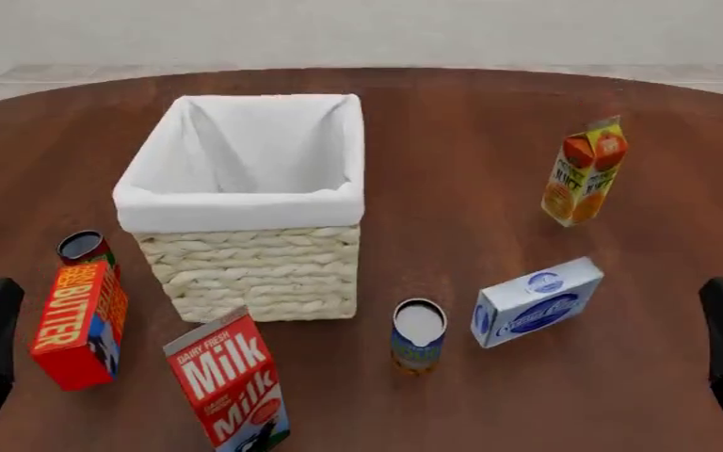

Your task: Pick up the orange juice, and put it in the basket.

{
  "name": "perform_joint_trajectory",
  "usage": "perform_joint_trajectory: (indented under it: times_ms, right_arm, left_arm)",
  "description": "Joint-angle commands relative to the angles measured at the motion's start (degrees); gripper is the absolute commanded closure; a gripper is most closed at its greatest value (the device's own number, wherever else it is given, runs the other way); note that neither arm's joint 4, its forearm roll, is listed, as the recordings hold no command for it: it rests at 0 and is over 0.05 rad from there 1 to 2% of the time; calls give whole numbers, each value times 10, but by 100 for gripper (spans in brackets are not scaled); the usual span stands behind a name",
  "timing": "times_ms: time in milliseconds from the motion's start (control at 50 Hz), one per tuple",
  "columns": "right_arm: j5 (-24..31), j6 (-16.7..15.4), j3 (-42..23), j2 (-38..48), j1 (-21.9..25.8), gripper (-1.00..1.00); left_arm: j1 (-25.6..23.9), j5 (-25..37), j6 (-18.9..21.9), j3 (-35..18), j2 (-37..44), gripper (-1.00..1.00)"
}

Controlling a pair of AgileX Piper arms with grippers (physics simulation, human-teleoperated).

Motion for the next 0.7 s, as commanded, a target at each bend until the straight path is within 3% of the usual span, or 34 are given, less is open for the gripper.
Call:
perform_joint_trajectory:
  times_ms: [20, 560, 600, 700]
  right_arm:
    - [1, -5, -2, 1, 2, -100]
    - [-2, -7, -27, 50, 0, -100]
    - [-18, 18, -32, 85, -9, -100]
    - [-8, 17, -65, 108, -5, -100]
  left_arm:
    - [0, -1, 0, -2, 3, -100]
    - [0, -1, 0, -2, 3, -100]
    - [0, -1, 0, -2, 3, -100]
    - [0, -1, 0, -2, 3, -100]
